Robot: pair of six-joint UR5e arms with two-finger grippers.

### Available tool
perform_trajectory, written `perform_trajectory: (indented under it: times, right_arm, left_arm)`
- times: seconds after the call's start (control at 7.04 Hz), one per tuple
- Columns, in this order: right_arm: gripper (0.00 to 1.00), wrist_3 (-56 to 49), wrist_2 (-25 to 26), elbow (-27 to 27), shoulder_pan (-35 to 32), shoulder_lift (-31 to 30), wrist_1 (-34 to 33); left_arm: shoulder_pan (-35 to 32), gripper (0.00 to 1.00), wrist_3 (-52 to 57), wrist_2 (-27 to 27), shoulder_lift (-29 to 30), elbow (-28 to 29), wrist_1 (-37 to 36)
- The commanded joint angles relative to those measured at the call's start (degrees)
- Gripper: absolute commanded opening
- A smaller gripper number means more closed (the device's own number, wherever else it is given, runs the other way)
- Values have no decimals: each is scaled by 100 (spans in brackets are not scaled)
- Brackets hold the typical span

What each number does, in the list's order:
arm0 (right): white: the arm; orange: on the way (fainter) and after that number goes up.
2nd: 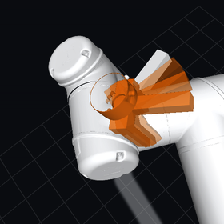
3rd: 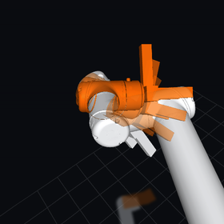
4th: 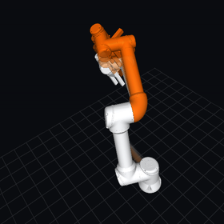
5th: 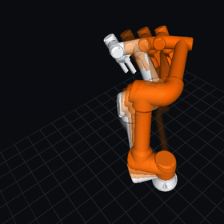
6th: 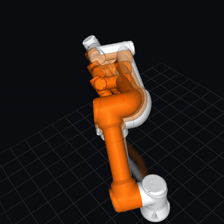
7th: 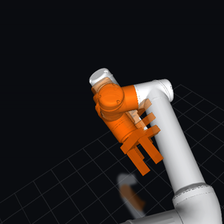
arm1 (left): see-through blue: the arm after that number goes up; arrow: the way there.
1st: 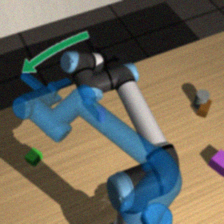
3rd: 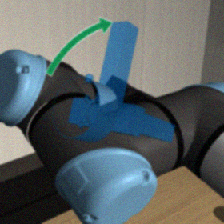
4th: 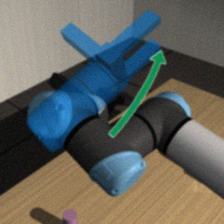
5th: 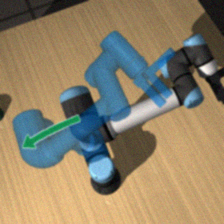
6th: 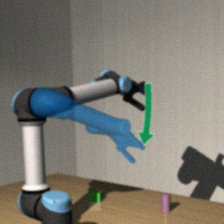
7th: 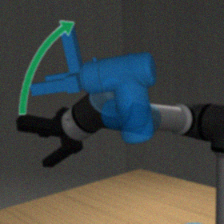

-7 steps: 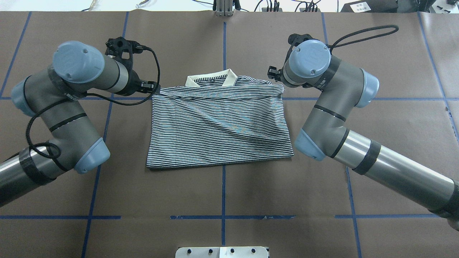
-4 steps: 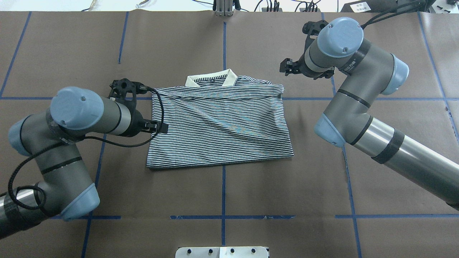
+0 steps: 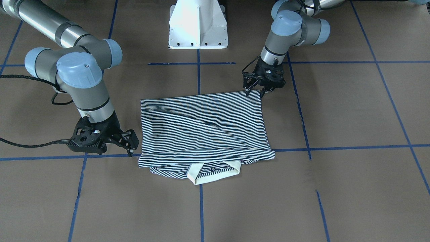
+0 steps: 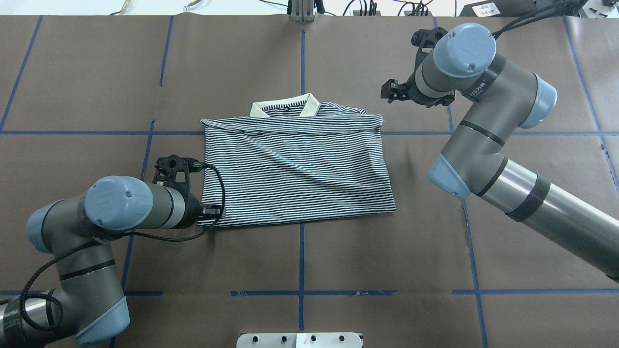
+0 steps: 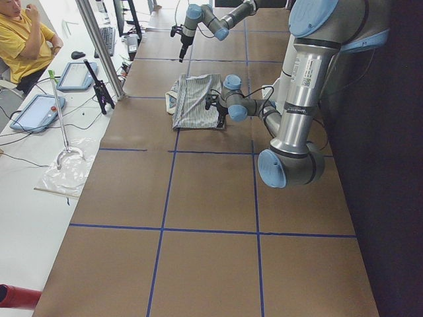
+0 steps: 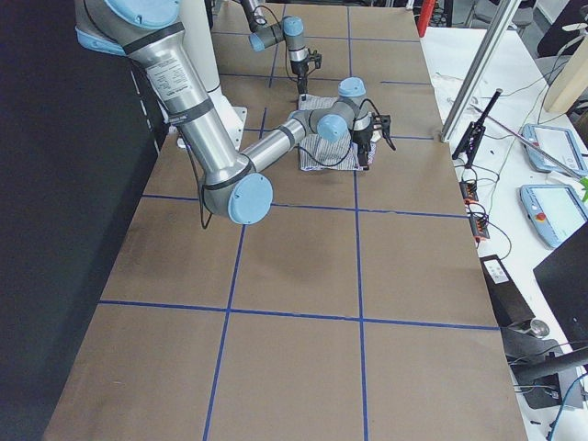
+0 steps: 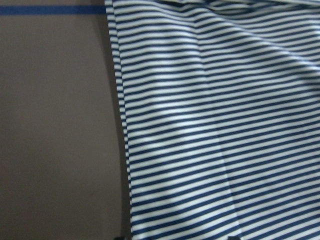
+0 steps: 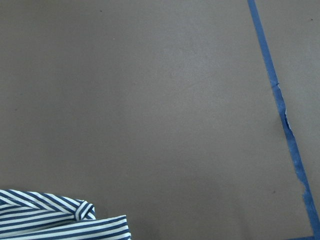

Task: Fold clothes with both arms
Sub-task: 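Grasp the folded shirt's edge nearest the left gripper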

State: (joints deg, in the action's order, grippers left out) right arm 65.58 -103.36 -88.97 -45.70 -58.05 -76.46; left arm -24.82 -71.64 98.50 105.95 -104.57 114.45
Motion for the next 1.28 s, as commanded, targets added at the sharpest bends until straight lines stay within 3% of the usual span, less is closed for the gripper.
perform_trajectory:
  times: [0.0, 0.14, 0.43, 0.57, 0.85, 1.14]
  right_arm:
    - [100, -1, 0, 2, -1, -14, 0]
    - [100, -10, 0, 2, -1, -14, 0]
    - [100, -10, 0, 2, -1, -31, 0]
    - [100, -2, 9, 2, 8, -40, 0]
    - [100, -1, 9, 2, 8, -49, 0]
    - [100, 16, 18, 2, 8, -49, 0]
  left_arm:
    - [65, 53, -69, -33, -13, -2, 8]
    - [74, 48, -69, -41, -22, -2, 8]
    - [65, 9, -78, -102, -31, 7, 8]
    - [65, 0, -70, -138, -39, -11, 8]
    - [13, 0, 18, -121, -292, -107, 7]
    - [-442, 0, 920, -138, -399, -65, 7]
